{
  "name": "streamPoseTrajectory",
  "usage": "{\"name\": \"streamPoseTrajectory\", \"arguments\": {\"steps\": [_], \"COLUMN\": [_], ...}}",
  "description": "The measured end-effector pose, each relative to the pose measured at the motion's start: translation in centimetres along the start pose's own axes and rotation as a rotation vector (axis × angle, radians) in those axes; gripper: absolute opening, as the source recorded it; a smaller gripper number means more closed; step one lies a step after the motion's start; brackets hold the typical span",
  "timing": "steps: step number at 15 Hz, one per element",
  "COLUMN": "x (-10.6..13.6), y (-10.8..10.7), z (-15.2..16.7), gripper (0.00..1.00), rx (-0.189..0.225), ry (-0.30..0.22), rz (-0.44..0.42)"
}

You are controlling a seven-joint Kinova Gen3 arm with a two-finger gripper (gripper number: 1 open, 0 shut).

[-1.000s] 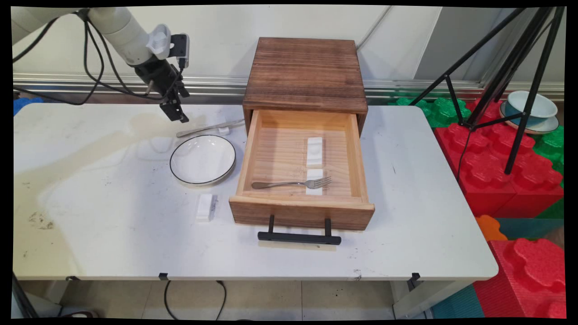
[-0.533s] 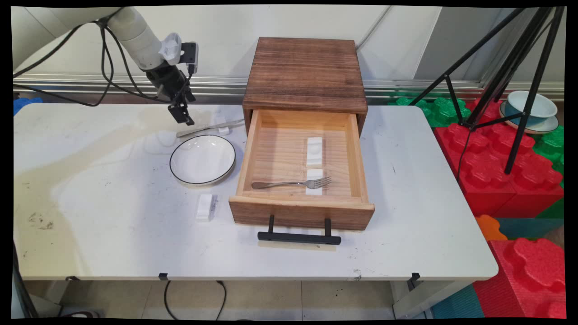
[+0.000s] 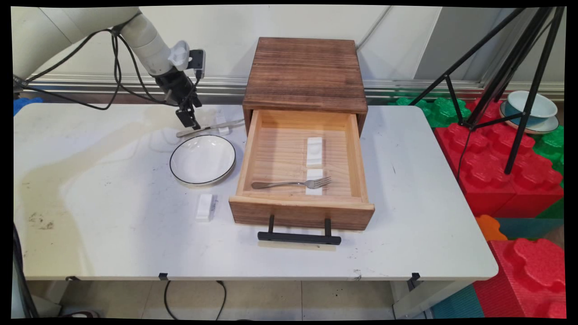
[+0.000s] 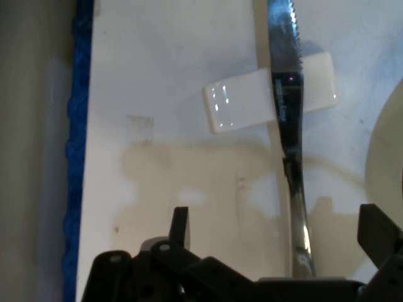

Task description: Pick up the knife from the left of the white plate

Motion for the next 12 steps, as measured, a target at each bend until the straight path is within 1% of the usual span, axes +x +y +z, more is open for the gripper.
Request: {"name": "streamPoseTrajectory", "arguments": {"steps": [6, 12], "x": [0.4, 0.6], "y": [-0.2, -0.3], "z": [1.7, 2.8], "gripper": [1.00, 1.00], "rx": [-0.034, -0.049], "ry": [0.013, 0.024], "rz": [0.004, 0.006]}}
